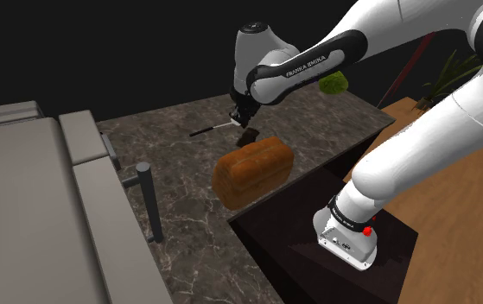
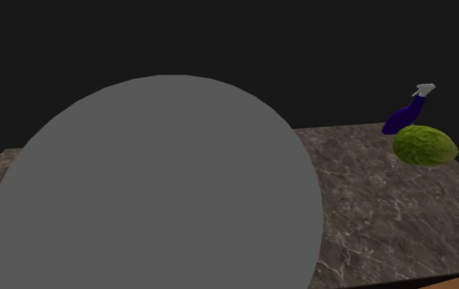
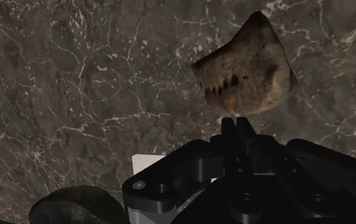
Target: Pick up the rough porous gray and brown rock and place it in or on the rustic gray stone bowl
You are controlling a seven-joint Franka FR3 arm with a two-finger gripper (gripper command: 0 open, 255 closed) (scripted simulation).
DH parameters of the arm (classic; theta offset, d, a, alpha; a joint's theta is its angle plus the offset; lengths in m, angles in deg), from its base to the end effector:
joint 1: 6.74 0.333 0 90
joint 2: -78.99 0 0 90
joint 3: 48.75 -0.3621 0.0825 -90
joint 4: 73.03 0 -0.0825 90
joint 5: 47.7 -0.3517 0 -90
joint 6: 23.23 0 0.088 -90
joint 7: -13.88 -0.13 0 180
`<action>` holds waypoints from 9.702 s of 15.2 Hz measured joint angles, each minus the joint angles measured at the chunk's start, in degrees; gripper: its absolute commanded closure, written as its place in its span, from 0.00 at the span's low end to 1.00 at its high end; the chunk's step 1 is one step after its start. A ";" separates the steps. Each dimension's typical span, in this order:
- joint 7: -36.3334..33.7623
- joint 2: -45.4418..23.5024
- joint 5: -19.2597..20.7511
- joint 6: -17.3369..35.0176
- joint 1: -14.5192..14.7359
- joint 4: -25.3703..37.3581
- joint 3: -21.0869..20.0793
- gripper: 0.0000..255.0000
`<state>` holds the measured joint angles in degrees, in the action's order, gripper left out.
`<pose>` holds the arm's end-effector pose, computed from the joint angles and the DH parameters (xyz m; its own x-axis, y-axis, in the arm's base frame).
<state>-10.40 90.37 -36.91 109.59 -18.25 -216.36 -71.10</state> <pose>0.4109 0.0738 0.3966 0.9919 -0.1054 0.0705 -0.1175 -0.9729 0.1994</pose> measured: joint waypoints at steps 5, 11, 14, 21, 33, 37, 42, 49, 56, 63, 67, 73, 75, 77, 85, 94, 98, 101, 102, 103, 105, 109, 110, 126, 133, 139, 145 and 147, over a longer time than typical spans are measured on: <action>0.00 0.00 0.00 0.00 0.00 0.00 0.00 0.00; -14.12 12.21 5.82 1.64 1.77 -7.65 -7.19 0.00; -18.05 13.42 7.94 3.44 1.10 -9.68 -9.27 0.00; -21.10 10.02 12.11 7.95 -2.12 -10.83 -10.62 0.00; -21.25 9.90 12.29 8.17 -2.23 -10.95 -10.68 1.00; -21.25 9.90 12.29 8.17 -2.23 -10.95 -10.68 0.00; 7.33 1.72 -6.22 -5.06 1.86 2.65 6.42 0.00; 14.47 -2.63 -10.18 -4.67 1.48 5.05 9.32 0.00; 14.79 -3.00 -10.16 -3.25 1.44 4.06 9.54 0.00; 14.47 -3.74 -10.26 -3.82 1.59 3.69 9.34 1.00; 14.46 -3.76 -10.25 -3.82 1.60 3.69 9.33 1.00; 41.79 -2.73 -10.74 -1.73 1.77 0.24 14.06 0.00; 60.81 -3.93 -10.49 -0.77 1.69 -0.01 17.18 0.00; 79.96 -6.14 -10.19 -0.01 1.50 0.81 19.84 0.00; 110.13 -15.23 -9.53 4.63 0.31 4.17 22.52 0.00; 110.25 -16.77 -9.49 6.72 0.31 3.62 22.50 0.00; 110.25 -16.77 -9.49 6.71 0.31 3.61 22.50 1.00; 110.25 -16.78 -9.49 6.72 0.31 3.62 22.50 1.00; 110.25 -16.79 -9.49 6.72 0.31 3.62 22.50 1.00; 110.25 -16.79 -9.49 6.72 0.31 3.62 22.50 1.00; 110.25 -16.78 -9.49 6.73 0.31 3.62 22.51 1.00; 110.26 -14.75 -9.55 4.46 0.34 3.87 22.47 1.00; 110.22 -14.14 -9.57 3.61 0.38 4.11 22.43 1.00; 110.46 -5.35 -9.79 -9.33 0.42 8.26 22.39 1.00; 110.53 -2.57 -9.84 -14.87 0.44 11.02 22.36 1.00; 112.44 -10.37 -9.66 -17.21 -0.48 21.15 23.45 1.00; 114.69 -23.50 -9.94 -20.98 -1.63 38.09 24.38 1.00; 115.46 -28.52 -10.13 -22.95 -2.09 45.08 24.60 1.00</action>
<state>105.05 61.85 -47.04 86.64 -20.34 -171.28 -46.51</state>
